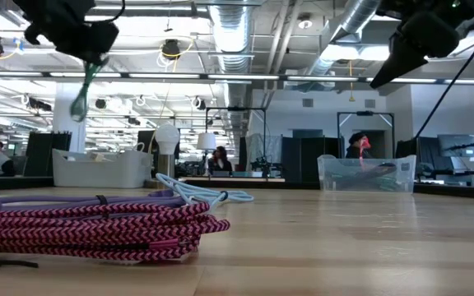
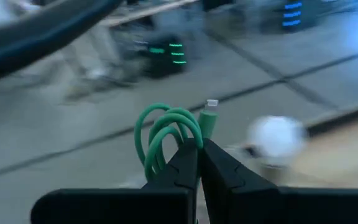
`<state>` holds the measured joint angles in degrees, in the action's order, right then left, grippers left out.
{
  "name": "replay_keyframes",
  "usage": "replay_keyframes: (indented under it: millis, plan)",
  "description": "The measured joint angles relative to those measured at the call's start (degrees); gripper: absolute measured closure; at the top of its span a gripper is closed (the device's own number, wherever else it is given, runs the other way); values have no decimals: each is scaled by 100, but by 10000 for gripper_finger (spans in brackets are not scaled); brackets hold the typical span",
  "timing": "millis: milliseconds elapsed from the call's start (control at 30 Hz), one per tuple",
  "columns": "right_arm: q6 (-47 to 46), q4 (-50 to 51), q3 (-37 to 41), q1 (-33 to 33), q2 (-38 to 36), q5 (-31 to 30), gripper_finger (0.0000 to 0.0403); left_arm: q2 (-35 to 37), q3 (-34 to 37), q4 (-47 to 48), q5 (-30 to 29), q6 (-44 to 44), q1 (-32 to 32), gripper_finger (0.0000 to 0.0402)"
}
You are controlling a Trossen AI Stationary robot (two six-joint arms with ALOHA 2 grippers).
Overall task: Pick & Place USB Port
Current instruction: Put the green charger cable into the gray bin
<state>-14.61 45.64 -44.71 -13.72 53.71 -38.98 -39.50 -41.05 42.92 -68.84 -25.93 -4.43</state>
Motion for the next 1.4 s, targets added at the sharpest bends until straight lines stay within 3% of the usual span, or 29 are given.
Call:
replay_keyframes:
  millis: [133, 233, 300, 400, 500, 767, 1167, 1400]
  plan:
    - [6, -187, 0, 0, 0, -2, 403, 59, 363, -12, -62, 317, -1016, 395]
    - [16, -277, 0, 6, 2, -4, 403, 133, 804, -321, 208, 485, -1712, 395]
    - [15, -300, 0, 31, 0, -4, 403, 189, 1200, -1110, 648, 1091, -2083, 395]
    - [12, -295, 0, 108, 0, -4, 403, 237, 1794, -3238, 1652, 2330, -2603, 395]
    - [8, -289, 0, 190, 0, -2, 403, 166, 2198, -4683, 2323, 2869, -3176, 395]
    - [2, -283, 0, 366, 0, -2, 403, -409, 2496, -4907, 3437, 2836, -4352, 395]
    - [4, -282, 0, 656, 0, 2, 403, -556, 2654, -5453, 3340, 2850, -4349, 392]
    - [7, -281, 0, 654, 0, 13, 403, -558, 2654, -5457, 3332, 2802, -4349, 351]
